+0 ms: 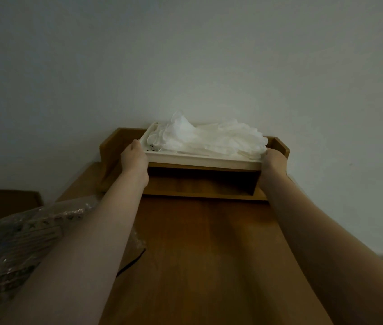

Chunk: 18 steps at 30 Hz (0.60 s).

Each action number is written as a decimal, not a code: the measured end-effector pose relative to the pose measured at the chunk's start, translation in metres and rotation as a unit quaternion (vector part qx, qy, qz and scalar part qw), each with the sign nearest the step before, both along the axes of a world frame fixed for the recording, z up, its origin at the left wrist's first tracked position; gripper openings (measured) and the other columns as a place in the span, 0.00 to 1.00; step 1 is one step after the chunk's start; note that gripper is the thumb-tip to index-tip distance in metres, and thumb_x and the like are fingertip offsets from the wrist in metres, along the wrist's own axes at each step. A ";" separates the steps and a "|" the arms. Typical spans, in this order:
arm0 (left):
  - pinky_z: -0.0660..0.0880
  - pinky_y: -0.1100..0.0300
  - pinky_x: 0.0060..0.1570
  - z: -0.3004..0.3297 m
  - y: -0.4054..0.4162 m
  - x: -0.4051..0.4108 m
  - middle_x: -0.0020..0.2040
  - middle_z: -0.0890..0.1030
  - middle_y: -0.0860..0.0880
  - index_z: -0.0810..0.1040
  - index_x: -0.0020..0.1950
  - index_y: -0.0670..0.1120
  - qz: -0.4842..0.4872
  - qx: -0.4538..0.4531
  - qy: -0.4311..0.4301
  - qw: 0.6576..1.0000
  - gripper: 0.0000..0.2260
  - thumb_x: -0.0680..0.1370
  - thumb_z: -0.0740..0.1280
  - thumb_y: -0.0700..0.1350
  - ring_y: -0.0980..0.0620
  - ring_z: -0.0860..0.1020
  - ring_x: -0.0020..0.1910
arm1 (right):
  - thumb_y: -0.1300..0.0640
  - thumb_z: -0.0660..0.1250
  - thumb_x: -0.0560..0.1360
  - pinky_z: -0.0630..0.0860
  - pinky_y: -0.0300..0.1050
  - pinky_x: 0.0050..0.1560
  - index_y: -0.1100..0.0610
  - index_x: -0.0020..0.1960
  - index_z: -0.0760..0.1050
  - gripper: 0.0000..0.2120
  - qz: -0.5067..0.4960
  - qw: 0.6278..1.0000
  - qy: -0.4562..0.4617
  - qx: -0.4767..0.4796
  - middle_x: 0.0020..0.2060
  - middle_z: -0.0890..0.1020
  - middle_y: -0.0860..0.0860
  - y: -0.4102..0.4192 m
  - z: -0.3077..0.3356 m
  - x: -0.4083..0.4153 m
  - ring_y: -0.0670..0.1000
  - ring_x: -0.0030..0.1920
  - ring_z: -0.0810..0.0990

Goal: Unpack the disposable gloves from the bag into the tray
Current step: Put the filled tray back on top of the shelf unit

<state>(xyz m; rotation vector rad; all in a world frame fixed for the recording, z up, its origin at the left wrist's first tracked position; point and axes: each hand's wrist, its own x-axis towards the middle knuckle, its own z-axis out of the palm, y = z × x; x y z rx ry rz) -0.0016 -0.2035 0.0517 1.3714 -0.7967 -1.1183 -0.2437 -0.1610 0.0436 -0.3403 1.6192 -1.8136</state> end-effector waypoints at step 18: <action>0.63 0.42 0.67 -0.053 0.088 0.043 0.73 0.60 0.42 0.61 0.74 0.46 -0.201 0.040 -0.588 0.783 0.31 0.77 0.58 0.63 0.38 0.59 0.72 | 0.66 0.58 0.76 0.69 0.56 0.64 0.47 0.52 0.69 0.14 -0.009 0.928 0.353 -0.117 0.54 0.69 0.42 0.094 -0.028 0.072 0.51 0.63 0.68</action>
